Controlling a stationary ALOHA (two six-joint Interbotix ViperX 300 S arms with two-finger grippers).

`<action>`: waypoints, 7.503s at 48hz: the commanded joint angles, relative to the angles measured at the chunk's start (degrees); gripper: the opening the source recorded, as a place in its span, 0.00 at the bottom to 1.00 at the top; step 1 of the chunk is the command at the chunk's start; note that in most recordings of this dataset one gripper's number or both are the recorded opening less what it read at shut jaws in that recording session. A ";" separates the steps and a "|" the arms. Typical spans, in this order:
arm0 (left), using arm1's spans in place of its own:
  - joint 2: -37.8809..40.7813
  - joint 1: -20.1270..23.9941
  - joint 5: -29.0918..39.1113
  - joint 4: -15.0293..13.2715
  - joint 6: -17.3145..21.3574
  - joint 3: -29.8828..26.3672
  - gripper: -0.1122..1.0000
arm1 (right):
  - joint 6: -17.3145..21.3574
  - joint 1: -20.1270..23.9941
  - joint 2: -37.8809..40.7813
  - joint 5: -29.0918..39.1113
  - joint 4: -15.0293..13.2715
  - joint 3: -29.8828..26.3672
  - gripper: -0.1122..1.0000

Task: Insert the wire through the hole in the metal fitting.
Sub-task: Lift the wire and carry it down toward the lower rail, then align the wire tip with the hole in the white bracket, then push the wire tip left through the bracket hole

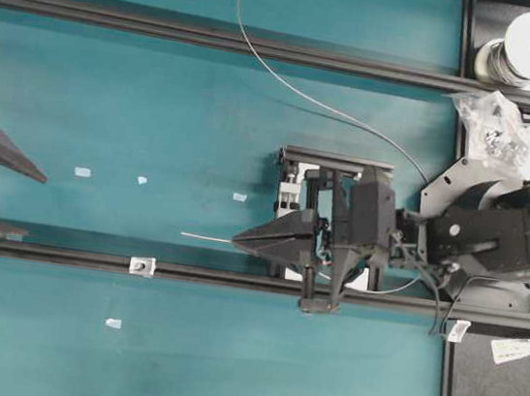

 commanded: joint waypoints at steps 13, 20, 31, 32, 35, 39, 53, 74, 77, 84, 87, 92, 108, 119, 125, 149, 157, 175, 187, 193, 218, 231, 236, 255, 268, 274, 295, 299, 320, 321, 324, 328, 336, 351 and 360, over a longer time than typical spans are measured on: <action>1.23 -0.88 -1.05 -0.44 -2.81 -1.05 0.89 | -15.73 11.60 4.83 -5.19 25.58 -4.83 0.09; 3.60 -1.41 -1.32 -0.44 -3.25 -1.76 0.89 | -18.81 13.71 5.89 -4.22 29.27 -6.42 0.09; 8.26 -2.11 -3.60 -0.44 -4.48 -3.08 0.89 | -18.81 13.80 6.06 -0.26 29.27 -6.77 0.09; 8.70 -2.37 -4.04 -0.44 -4.57 -3.25 0.89 | -18.81 13.80 5.98 -0.09 29.36 -6.77 0.09; 9.49 -2.64 -4.66 -0.44 -4.57 -3.60 0.89 | -18.81 13.80 6.06 0.62 29.27 -6.77 0.09; 10.28 -2.90 -4.92 -0.44 -4.57 -3.87 0.89 | -18.81 13.80 6.06 1.67 29.36 -6.68 0.09; 12.48 -3.60 -4.92 -0.44 -4.75 -5.01 0.89 | -18.63 13.80 7.65 2.46 29.27 -6.86 0.09; 13.54 -4.13 -4.92 -0.44 -4.75 -6.06 0.89 | -18.02 13.80 9.84 1.93 29.36 -7.29 0.09; 13.54 -4.13 -4.92 -0.44 -4.75 -6.15 0.89 | -17.93 13.80 10.11 1.49 29.36 -7.38 0.09; 13.54 -4.22 -4.92 -0.44 -4.75 -6.33 0.89 | -17.93 13.80 10.63 0.26 29.36 -7.38 0.09; 13.54 -4.22 -4.92 -0.44 -4.75 -6.42 0.88 | -17.93 13.80 10.63 -0.26 29.36 -7.29 0.09; 13.54 -4.22 -4.92 -0.44 -4.75 -6.42 0.89 | -17.93 13.80 10.63 -0.44 29.36 -7.38 0.09; 13.54 -4.13 -4.66 -0.44 -4.75 -6.33 0.88 | -17.93 13.80 10.99 -0.44 29.27 -7.56 0.09; 13.54 -4.22 -4.57 -0.44 -4.75 -6.50 0.88 | -17.93 13.80 12.39 -0.62 29.36 -8.00 0.09; 13.54 -4.22 -4.57 -0.44 -4.75 -6.68 0.88 | -17.93 13.80 12.39 -0.88 29.27 -8.09 0.09; 13.45 -3.69 -4.57 -0.44 -4.57 -7.03 0.88 | -17.93 13.89 12.48 -1.32 29.27 -7.73 0.09; 13.54 -3.69 -4.48 -0.44 -4.57 -6.94 0.88 | -18.02 13.89 12.57 -1.76 29.36 -7.47 0.09; 13.54 -3.69 -4.48 -0.44 -4.13 -6.94 0.88 | -18.11 13.89 12.48 -1.93 29.09 -8.00 0.09; 13.54 -3.69 -4.48 -0.44 -4.13 -7.12 0.88 | -18.11 13.80 13.01 -2.11 29.00 -8.17 0.09; 13.54 -3.69 -4.48 -0.44 -4.04 -7.38 0.88 | -18.11 13.80 13.18 -2.29 28.74 -8.53 0.09; 13.54 -3.69 -4.48 -0.35 -4.04 -7.29 0.88 | -18.54 13.89 13.62 -2.99 28.21 -9.05 0.09; 13.54 -3.69 -4.48 -0.35 -4.04 -7.38 0.88 | -18.63 13.89 14.24 -3.69 27.25 -9.67 0.09; 13.54 -3.52 -4.48 -0.35 -4.04 -7.47 0.88 | -18.54 13.80 14.85 -3.69 27.16 -10.11 0.09; 13.54 -3.43 -4.48 -0.35 -4.04 -7.56 0.88 | -18.72 13.62 15.12 -4.48 26.89 -10.55 0.09; 13.54 -3.25 -4.48 -0.35 -4.04 -7.65 0.88 | -18.72 13.18 15.64 -4.39 26.89 -10.90 0.09; 13.54 -3.25 -4.48 -0.35 -4.04 -7.65 0.88 | -18.72 12.92 15.82 -4.31 26.89 -10.99 0.09; 13.54 -3.08 -4.22 -0.35 -4.04 -7.56 0.88 | -18.81 12.39 16.52 -4.13 26.89 -11.43 0.09; 13.54 -2.99 -4.22 -0.35 -4.04 -7.56 0.88 | -18.81 12.39 16.52 -4.22 26.72 -11.51 0.09; 13.54 -2.90 -4.22 -0.35 -4.04 -7.56 0.88 | -18.46 12.39 16.52 -3.78 24.35 -11.87 0.09; 13.54 -2.90 -4.22 -0.35 -4.04 -7.56 0.88 | -18.46 12.39 16.52 -3.78 24.35 -11.95 0.09; 13.54 -2.90 -4.22 -0.35 -4.04 -7.56 0.88 | -18.46 12.39 16.52 -3.78 24.35 -11.87 0.09; 13.54 -2.90 -4.22 -0.35 -4.04 -7.47 0.88 | -18.46 12.39 16.52 -3.78 24.35 -11.87 0.09; 13.54 -2.90 -4.22 -0.35 -4.04 -7.38 0.88 | -18.37 12.39 16.52 -3.96 24.35 -11.69 0.09; 13.54 -2.90 -4.22 -0.35 -4.04 -7.47 0.88 | -18.02 12.39 16.44 -4.13 24.35 -10.81 0.09; 13.54 -2.90 -4.22 -0.35 -4.04 -7.47 0.88 | -17.84 12.39 16.44 -5.01 24.35 -10.02 0.09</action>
